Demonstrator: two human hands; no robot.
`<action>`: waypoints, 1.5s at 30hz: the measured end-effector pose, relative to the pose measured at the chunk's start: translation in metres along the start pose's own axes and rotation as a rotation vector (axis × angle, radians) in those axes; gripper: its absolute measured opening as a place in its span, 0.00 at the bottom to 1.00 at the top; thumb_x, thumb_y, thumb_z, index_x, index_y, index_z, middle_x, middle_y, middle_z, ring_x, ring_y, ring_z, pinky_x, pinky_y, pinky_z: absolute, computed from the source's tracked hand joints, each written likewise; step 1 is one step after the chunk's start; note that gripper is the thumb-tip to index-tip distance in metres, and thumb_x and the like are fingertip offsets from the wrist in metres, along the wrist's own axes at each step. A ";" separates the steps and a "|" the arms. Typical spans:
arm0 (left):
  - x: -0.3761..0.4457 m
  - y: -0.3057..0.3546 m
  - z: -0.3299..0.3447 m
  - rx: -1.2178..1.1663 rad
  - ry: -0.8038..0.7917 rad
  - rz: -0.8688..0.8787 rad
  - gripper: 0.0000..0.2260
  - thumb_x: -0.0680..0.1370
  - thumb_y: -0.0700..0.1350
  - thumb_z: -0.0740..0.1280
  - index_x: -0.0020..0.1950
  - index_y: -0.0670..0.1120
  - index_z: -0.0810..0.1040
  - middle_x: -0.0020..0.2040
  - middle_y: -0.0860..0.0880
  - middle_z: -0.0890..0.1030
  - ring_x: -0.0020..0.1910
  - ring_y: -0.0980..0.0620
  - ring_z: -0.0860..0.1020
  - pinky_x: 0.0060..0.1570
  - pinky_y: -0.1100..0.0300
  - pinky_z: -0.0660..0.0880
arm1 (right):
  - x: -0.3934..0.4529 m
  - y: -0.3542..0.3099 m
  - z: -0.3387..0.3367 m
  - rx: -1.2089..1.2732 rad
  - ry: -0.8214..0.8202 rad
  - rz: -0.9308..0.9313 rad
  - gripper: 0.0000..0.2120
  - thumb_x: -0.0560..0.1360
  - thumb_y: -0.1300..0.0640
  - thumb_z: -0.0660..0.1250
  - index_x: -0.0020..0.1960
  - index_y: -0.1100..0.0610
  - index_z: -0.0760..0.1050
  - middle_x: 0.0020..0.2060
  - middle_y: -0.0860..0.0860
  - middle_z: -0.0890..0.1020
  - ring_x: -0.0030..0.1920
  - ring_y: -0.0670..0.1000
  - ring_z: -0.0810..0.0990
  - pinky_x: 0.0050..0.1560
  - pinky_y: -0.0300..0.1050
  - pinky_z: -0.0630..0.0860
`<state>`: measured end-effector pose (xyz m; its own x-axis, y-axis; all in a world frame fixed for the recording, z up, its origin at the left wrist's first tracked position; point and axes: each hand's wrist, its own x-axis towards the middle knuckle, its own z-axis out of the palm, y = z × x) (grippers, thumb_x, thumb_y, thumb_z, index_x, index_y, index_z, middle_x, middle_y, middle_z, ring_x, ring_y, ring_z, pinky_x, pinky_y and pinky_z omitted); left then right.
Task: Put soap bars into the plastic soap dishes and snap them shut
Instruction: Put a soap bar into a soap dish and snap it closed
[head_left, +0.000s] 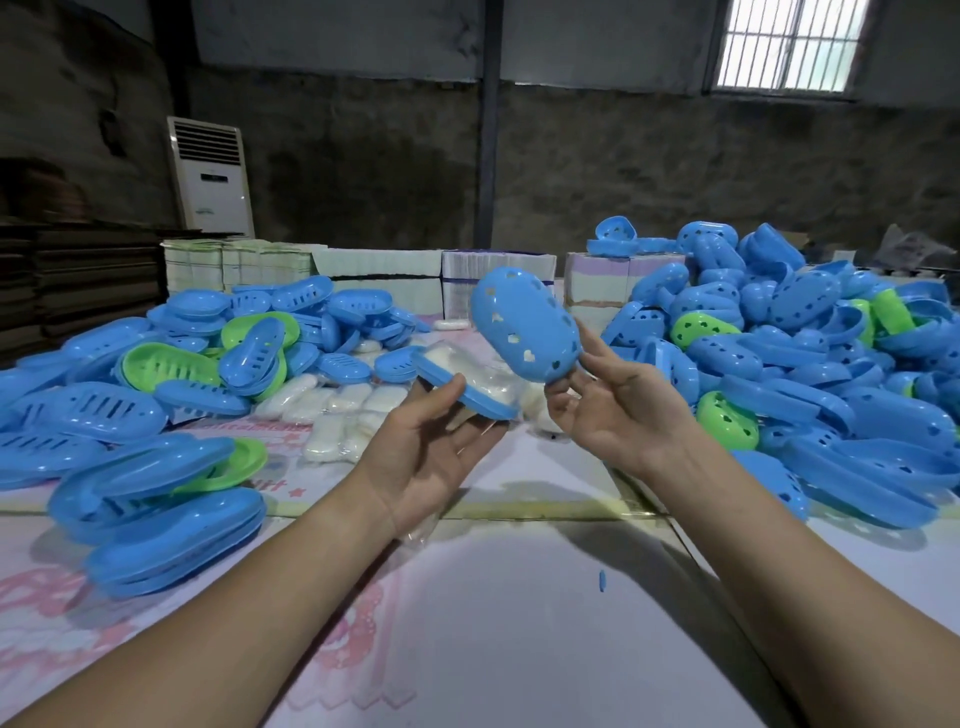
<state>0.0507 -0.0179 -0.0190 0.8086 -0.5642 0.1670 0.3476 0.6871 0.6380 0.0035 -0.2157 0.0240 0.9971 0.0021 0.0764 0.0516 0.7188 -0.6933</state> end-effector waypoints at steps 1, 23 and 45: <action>0.001 0.000 -0.001 0.005 0.000 0.001 0.29 0.69 0.38 0.75 0.69 0.48 0.75 0.61 0.41 0.83 0.63 0.38 0.81 0.53 0.46 0.82 | 0.000 0.001 0.001 -0.032 0.023 0.036 0.18 0.77 0.64 0.62 0.61 0.53 0.82 0.52 0.57 0.81 0.36 0.52 0.75 0.34 0.42 0.75; -0.002 0.006 0.004 -0.011 0.048 0.025 0.31 0.73 0.43 0.73 0.75 0.41 0.71 0.63 0.41 0.83 0.57 0.37 0.83 0.44 0.47 0.84 | -0.012 0.052 0.019 -1.299 -0.153 -0.314 0.36 0.71 0.42 0.71 0.71 0.26 0.53 0.54 0.24 0.73 0.52 0.34 0.77 0.42 0.29 0.74; -0.008 0.004 0.005 0.445 -0.075 0.027 0.17 0.71 0.50 0.75 0.60 0.59 0.81 0.56 0.50 0.85 0.45 0.53 0.84 0.41 0.60 0.79 | -0.004 0.036 0.013 -1.171 -0.029 -0.368 0.25 0.70 0.39 0.69 0.66 0.33 0.69 0.46 0.44 0.80 0.46 0.45 0.81 0.39 0.38 0.78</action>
<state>0.0437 -0.0131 -0.0142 0.7722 -0.5915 0.2319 0.0756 0.4479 0.8909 0.0005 -0.1809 0.0081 0.9114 -0.0432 0.4092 0.3641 -0.3787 -0.8509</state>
